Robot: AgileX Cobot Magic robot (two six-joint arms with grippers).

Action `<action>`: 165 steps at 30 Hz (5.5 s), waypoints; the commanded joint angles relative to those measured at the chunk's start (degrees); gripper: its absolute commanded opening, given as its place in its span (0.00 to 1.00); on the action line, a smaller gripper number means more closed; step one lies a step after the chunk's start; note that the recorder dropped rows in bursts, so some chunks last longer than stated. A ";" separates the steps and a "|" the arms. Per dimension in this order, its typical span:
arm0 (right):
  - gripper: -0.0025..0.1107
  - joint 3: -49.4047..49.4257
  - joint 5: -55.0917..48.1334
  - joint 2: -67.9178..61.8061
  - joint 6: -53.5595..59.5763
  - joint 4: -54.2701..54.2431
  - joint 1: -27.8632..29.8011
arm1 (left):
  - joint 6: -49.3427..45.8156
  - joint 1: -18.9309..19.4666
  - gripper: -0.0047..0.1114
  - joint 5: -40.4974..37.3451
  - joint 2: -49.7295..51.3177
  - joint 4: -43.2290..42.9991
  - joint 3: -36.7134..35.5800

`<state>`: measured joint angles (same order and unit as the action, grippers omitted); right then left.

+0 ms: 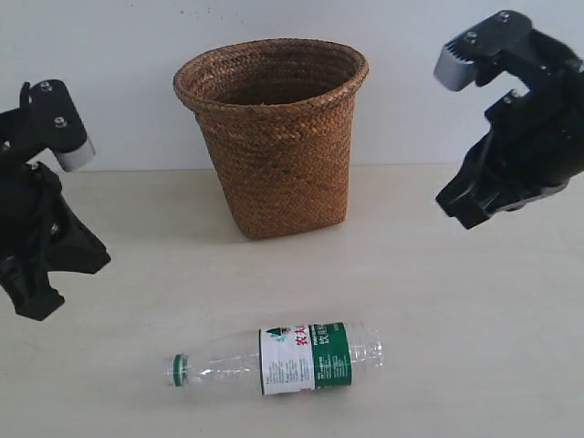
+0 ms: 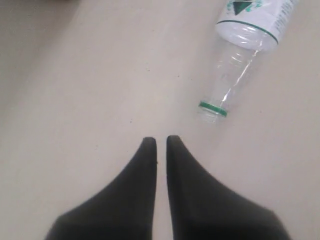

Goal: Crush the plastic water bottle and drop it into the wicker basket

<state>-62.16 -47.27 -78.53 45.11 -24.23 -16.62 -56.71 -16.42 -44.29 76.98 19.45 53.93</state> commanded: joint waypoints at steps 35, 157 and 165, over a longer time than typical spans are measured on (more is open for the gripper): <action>0.02 -3.94 -1.60 -19.49 9.76 -11.64 -4.66 | -46.38 -0.29 0.62 0.80 30.69 23.17 0.54; 0.02 -32.28 -22.70 -38.73 1.28 -7.63 -17.03 | -50.83 -0.29 0.08 1.20 35.46 29.16 0.54; 0.02 -31.93 -22.70 -40.71 6.06 -0.80 -17.03 | -50.83 -0.29 0.08 1.36 35.46 29.16 0.54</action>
<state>-94.63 -69.54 -118.11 50.16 -27.12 -33.78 -108.10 -16.63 -42.93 112.43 48.39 54.37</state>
